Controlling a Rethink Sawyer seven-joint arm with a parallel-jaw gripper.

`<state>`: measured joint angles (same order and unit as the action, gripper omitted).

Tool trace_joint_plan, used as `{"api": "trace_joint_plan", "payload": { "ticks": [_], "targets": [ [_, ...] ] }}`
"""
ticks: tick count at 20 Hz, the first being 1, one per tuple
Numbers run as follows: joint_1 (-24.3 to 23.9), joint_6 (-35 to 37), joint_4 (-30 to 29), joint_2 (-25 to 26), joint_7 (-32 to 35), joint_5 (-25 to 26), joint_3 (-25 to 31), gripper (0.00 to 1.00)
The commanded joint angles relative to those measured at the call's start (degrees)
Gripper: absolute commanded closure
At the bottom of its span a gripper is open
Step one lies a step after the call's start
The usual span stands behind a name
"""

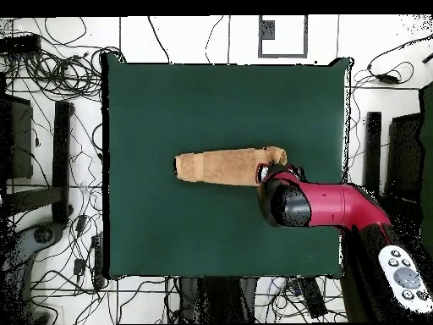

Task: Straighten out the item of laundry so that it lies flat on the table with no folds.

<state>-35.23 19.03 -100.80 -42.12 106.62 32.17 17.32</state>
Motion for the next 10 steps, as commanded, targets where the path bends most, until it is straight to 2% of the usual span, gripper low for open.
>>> {"api": "trace_joint_plan", "payload": {
  "ticks": [1, 5, 10],
  "targets": [
    [-0.3, 10.0, -6.3, -8.2, -7.3, -1.9, 5.9, 1.0],
    [-2.0, 14.2, -7.3, -12.7, -12.2, -2.8, 7.8, 1.0],
    [-4.2, 16.5, -8.0, -16.1, -14.7, -3.2, 9.9, 1.0]
  ]
}}
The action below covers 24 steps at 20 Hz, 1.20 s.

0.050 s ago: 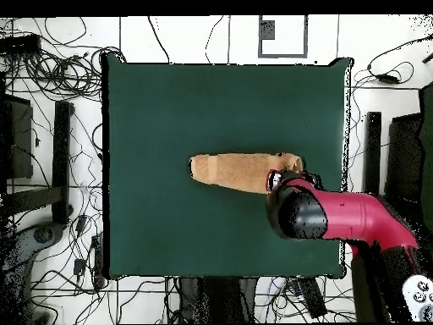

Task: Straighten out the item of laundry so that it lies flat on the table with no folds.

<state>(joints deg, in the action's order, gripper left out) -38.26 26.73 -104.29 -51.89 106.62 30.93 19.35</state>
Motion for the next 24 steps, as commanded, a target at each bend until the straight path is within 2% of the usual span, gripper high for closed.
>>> {"api": "trace_joint_plan", "payload": {
  "ticks": [1, 4, 7, 11, 17, 24],
  "targets": [
    [-1.5, 9.3, -4.5, -7.0, -15.1, -1.9, 8.2, 1.0],
    [-1.7, 11.6, -3.3, -8.4, -16.1, -0.6, 7.9, 1.0],
    [-0.3, 12.9, -3.0, -9.3, -13.8, 0.7, 7.0, 1.0],
    [0.8, 8.2, -4.3, -7.0, -9.2, 2.0, 7.3, 1.0],
    [2.2, 5.7, -4.9, -4.4, -4.9, 2.0, 6.5, 1.0],
    [3.9, 5.1, -4.3, -4.5, -4.1, 4.0, 5.1, 1.0]
  ]
}}
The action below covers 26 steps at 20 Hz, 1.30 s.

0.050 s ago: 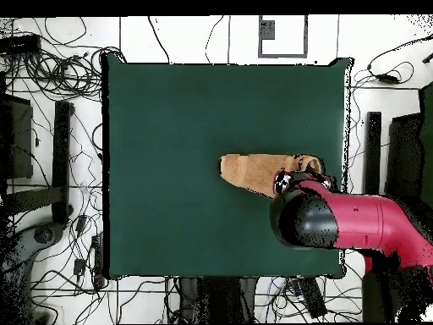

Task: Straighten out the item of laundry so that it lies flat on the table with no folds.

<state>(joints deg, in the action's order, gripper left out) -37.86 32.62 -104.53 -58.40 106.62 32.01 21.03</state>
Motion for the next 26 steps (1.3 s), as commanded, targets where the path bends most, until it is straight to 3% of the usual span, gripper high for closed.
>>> {"api": "trace_joint_plan", "payload": {
  "ticks": [1, 11, 19, 26],
  "targets": [
    [3.7, -0.7, -3.8, 1.9, -4.2, 3.3, 3.2, 1.0],
    [6.3, -1.0, -3.7, 0.4, -0.7, 5.1, 1.1, 1.0],
    [14.1, -1.5, -3.9, -0.8, 8.8, 5.1, -3.5, 1.0],
    [24.1, -0.1, -2.5, -0.7, 17.2, 3.5, -10.4, 1.0]
  ]
}}
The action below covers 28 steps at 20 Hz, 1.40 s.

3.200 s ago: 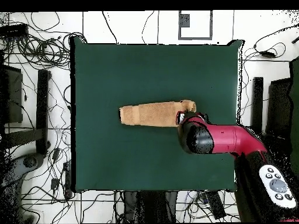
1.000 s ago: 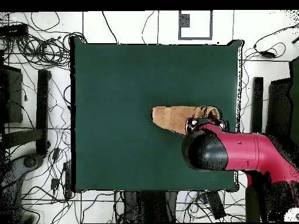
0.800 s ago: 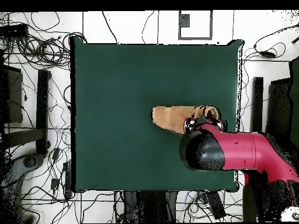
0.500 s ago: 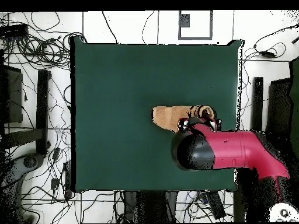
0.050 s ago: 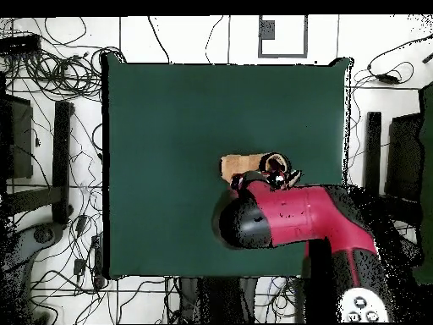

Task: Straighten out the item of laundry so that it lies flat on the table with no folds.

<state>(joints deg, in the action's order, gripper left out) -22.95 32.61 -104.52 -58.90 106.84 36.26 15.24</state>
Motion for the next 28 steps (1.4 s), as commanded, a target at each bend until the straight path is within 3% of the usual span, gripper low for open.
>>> {"api": "trace_joint_plan", "payload": {
  "ticks": [1, 10, 20, 25, 28],
  "targets": [
    [10.6, 0.2, -2.4, -0.2, 18.0, -1.1, -5.5, 1.0],
    [24.8, 2.4, -0.4, 0.7, 28.0, -5.9, -14.4, 1.0],
    [39.3, 1.6, 3.1, 5.5, 40.8, -9.9, -23.1, 1.0],
    [44.4, -4.1, 4.9, 11.8, 46.6, -9.1, -27.5, 1.0],
    [44.1, -10.5, 3.7, 14.4, 46.9, -10.7, -27.4, 1.0]
  ]
}}
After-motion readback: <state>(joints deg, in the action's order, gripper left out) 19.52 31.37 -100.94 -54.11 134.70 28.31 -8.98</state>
